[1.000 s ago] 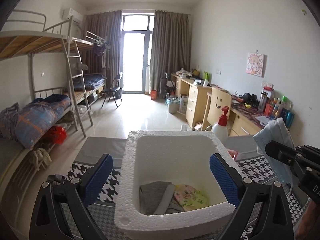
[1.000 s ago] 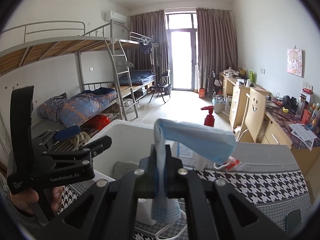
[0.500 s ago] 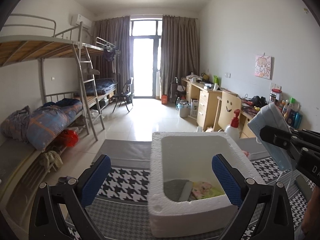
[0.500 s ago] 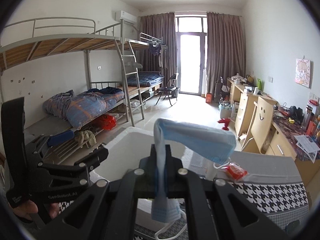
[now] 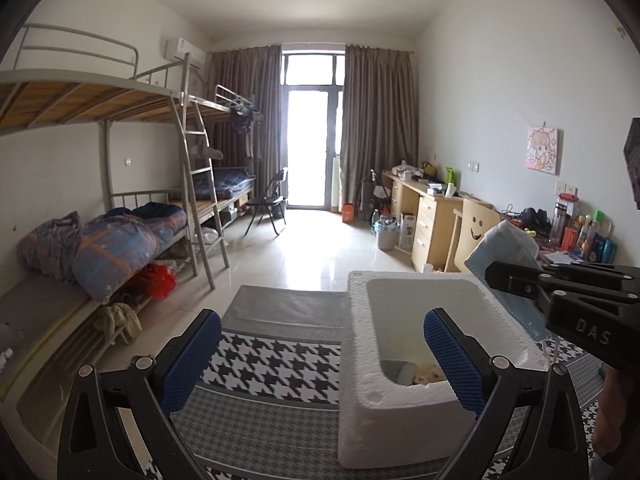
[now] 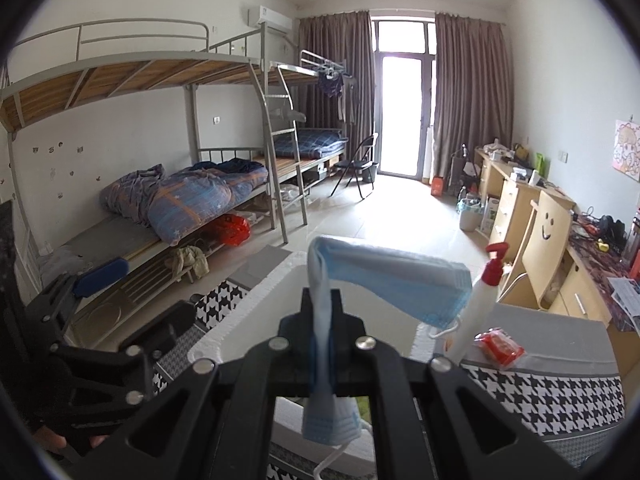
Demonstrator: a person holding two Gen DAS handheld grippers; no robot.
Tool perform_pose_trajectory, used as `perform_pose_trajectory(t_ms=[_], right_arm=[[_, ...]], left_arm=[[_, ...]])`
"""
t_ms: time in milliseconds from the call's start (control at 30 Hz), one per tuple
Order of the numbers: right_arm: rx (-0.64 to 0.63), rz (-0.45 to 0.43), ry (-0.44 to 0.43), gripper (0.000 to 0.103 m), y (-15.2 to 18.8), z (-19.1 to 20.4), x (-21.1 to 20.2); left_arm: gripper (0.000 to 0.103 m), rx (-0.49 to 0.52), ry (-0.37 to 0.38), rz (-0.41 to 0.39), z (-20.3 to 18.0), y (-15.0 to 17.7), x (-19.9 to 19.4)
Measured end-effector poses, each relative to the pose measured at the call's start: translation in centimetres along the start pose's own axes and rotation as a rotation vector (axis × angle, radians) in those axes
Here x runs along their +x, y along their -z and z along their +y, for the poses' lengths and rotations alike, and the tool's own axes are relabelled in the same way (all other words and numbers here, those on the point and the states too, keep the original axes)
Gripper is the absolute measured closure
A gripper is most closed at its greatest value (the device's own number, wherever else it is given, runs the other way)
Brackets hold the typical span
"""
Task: Organize soft objects
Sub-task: 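Lower the blue mask into the foam box and open the right gripper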
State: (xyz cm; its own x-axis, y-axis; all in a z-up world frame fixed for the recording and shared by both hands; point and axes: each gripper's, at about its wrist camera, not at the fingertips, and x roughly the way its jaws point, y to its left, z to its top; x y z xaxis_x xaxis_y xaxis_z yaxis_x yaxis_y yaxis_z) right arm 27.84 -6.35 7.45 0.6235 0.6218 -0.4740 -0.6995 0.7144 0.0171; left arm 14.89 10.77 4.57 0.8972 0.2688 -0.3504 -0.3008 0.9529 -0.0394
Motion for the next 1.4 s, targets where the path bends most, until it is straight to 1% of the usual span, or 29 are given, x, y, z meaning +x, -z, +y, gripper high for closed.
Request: perform_pose_trajectory(t_ms=[233, 467, 933, 1033, 1167, 1200, 1267, 1300, 1333, 1400], right_arm=[[0.001, 0.057, -0.015, 0.096, 0.0, 0.4, 1.9], [0.001, 0.076, -0.015, 0.096, -0.1, 0.7, 2.6], [0.001, 0.162, -0.03, 0.096, -0.4, 0.8, 5.3], [-0.002, 0.179, -0.026, 0.096, -0.4, 0.8, 5.8], [0.007, 0.203, 0.0, 0.095, 0.0, 0.5, 6.7], [0.012, 0.21, 0.002, 0.092, 0.0, 0.4, 6.8], [0.013, 0.216, 0.004, 0.084, 0.2, 0.3, 6.7], [0.006, 0.225, 0.003, 0.068, 0.4, 0.3, 6.7], [-0.002, 0.227, -0.001, 0.049, 0.4, 0.4, 6.6], [-0.012, 0.213, 0.005, 0.032, 0.5, 0.7, 6.4]], left_arm=[[0.001, -0.009, -0.019, -0.005, 0.8, 0.3, -0.4], [0.001, -0.01, -0.024, -0.003, 0.9, 0.5, -0.5], [0.001, -0.035, -0.038, 0.0, 1.8, 1.0, -1.0], [0.001, -0.037, -0.039, 0.003, 1.9, 0.8, -0.8], [0.001, -0.035, -0.044, 0.005, 1.8, 0.9, -0.6], [0.001, -0.034, -0.044, 0.007, 1.8, 0.9, -0.6], [0.001, -0.032, -0.046, 0.007, 1.7, 0.9, -0.6], [0.001, -0.033, -0.047, 0.006, 1.8, 0.9, -0.5], [0.001, -0.035, -0.047, 0.007, 1.7, 0.9, -0.5], [0.001, -0.036, -0.048, 0.009, 1.7, 0.8, -0.4]])
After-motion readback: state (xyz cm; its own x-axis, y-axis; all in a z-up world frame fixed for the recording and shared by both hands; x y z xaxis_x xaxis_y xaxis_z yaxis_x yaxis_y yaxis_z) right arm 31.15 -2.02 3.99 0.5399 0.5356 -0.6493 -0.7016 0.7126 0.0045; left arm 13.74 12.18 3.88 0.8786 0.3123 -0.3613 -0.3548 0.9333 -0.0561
